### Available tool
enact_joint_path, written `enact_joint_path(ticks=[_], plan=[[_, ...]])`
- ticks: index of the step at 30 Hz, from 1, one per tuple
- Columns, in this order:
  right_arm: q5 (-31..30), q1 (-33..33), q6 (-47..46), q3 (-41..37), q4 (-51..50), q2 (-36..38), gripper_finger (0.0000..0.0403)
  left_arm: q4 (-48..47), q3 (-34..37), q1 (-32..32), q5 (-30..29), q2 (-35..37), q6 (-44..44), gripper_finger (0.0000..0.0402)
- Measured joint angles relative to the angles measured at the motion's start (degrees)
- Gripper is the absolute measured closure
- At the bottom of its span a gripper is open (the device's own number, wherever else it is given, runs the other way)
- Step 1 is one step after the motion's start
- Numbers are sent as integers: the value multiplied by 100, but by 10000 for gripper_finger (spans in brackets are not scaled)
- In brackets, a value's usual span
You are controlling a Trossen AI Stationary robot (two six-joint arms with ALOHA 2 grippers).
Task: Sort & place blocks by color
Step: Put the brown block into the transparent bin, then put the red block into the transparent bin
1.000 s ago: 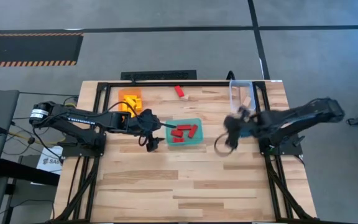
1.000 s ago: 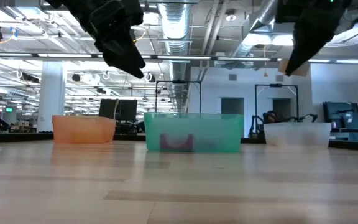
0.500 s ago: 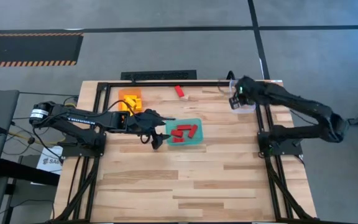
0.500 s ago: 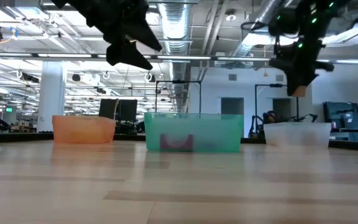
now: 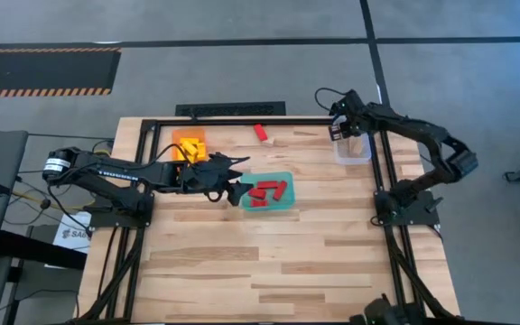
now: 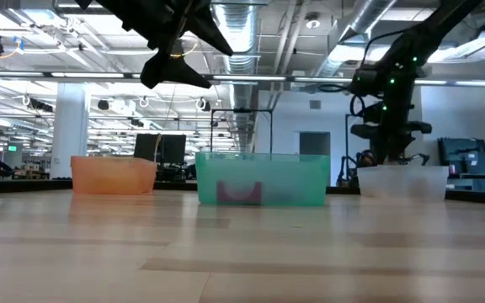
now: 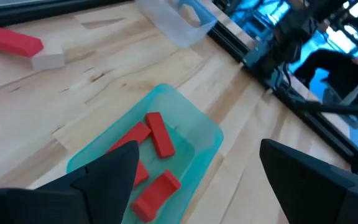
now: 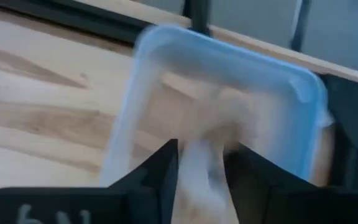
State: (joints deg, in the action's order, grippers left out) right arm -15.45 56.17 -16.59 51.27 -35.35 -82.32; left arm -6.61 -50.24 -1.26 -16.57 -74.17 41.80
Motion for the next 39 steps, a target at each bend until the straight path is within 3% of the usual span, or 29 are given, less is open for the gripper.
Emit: enact_joint_path(ticks=[8, 14, 17, 22, 26, 30, 35, 39], plan=[[33, 259, 259, 150, 139, -331, 186, -11, 0, 0, -86, 0, 243, 79], [335, 279, 401, 150, 131, 70, 154, -420, -2, 318, -16, 0, -292, 79], [747, 147, 247, 150, 98, 455, 154, -576, -2, 1020, 340, 0, -1016, 79], [1107, -452, -403, 150, -43, 1135, 154, -370, -2, 2734, 1215, 0, -2078, 79], [1116, -1116, -832, 150, -31, 1457, 154, 23, -77, 3931, 1677, -129, -1757, 79], [1120, -1620, -1147, 150, -82, 1518, 154, -286, -597, 4578, 2472, -767, -1531, 79], [1117, -2041, -1256, 150, -144, 1452, 154, -1209, -1988, 4636, 3117, -1853, -3156, 79], [1111, -2297, -1254, 150, -265, 1453, 154, -2369, -3412, 4579, 3752, -2771, -5819, 79]])
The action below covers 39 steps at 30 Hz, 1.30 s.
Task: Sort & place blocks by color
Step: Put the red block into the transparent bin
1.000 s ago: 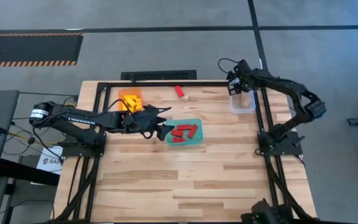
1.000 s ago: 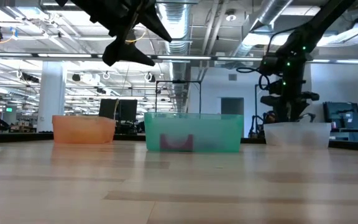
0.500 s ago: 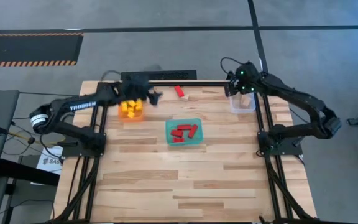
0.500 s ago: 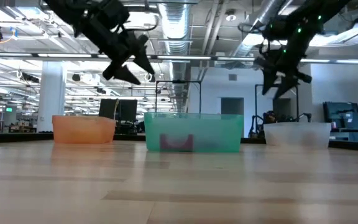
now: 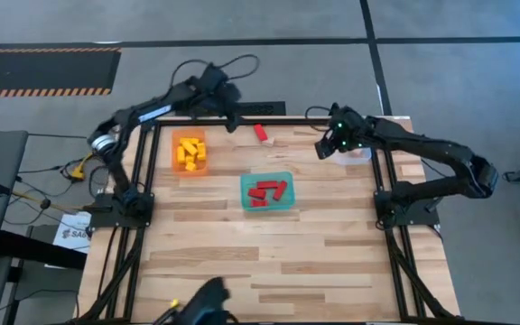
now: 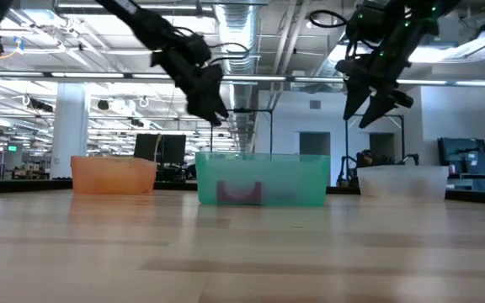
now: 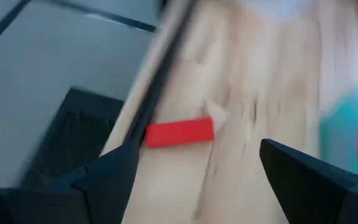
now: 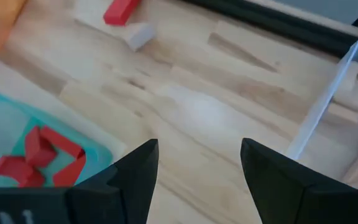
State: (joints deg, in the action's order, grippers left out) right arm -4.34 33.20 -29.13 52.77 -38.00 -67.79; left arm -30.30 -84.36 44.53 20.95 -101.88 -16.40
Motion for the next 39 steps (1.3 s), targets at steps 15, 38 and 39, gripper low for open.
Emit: enact_joint_path(ticks=[15, 38, 39], plan=[[-7, -1019, -745, 0, -629, 0, 154, -1372, -2689, -666, -1247, -2676, -4814, 79], [286, -1444, -1106, -2, -636, 0, 154, -1629, -2656, -557, -665, -3338, -5086, 79], [295, -1448, -1112, -2, -636, 0, 154, -1596, -2655, -577, -650, -3360, -5073, 79]])
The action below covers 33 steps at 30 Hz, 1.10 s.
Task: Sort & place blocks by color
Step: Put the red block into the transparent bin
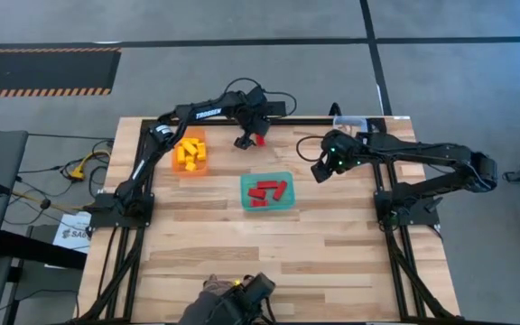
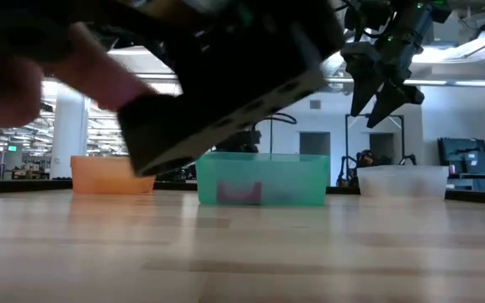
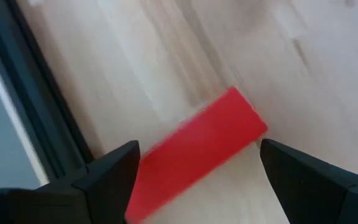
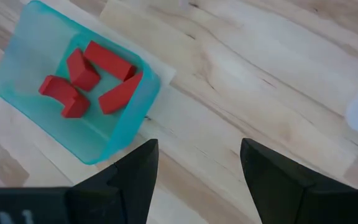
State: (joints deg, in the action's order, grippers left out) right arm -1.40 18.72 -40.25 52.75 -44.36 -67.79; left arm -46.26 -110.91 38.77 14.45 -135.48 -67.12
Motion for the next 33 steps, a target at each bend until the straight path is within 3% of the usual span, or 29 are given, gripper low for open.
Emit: enact_joint_path(ticks=[13, 20, 25, 33], plan=[[0, -74, -38, 0, 44, 0, 154, -283, -20, -50, -7, -63, 217, 79], [-1, -76, -38, 0, 149, 0, 154, -682, -31, -125, -709, -43, 1255, 89], [-1, -79, -33, 0, 264, 0, 154, -923, -31, -177, -887, -37, 1811, 144], [-83, -332, 16, -2, 312, 65, 154, -1167, -22, -254, -967, 14, 2594, 302]])
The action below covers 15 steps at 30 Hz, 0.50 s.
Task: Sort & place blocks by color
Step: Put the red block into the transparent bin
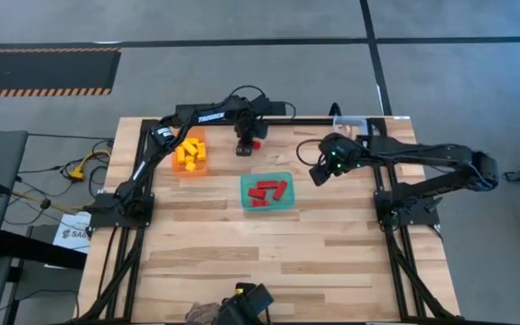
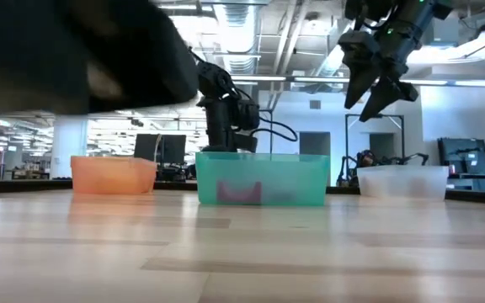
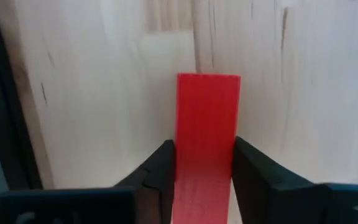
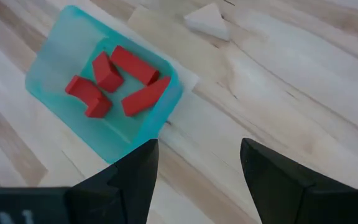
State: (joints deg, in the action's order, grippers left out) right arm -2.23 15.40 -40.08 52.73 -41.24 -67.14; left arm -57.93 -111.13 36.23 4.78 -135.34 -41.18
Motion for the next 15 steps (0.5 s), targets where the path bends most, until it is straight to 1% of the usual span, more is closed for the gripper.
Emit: enact_joint_path(ticks=[1, 3, 6, 8, 12, 14, 15], plan=[[-91, -73, -1, 0, -36, 30, 154, -56, 10, 2, -15, 38, 92, 312], [-284, -206, 7, -2, -153, 93, 154, -195, 42, 16, -19, 148, 308, 311], [-524, -367, 45, -2, -282, 183, 154, -197, 39, 59, 372, 519, 657, 311], [-551, -436, 171, -2, -370, 204, 154, -296, 20, 68, 966, 834, 948, 311], [-584, -502, 313, -2, -395, 204, 154, -379, 22, -102, 2404, 1280, 1591, 311], [-672, -535, 326, -2, -380, 204, 154, -363, 22, -318, 2905, 1543, 1811, 311], [-736, -552, 327, -2, -377, 204, 154, -363, 18, -476, 3034, 1655, 1855, 311]])
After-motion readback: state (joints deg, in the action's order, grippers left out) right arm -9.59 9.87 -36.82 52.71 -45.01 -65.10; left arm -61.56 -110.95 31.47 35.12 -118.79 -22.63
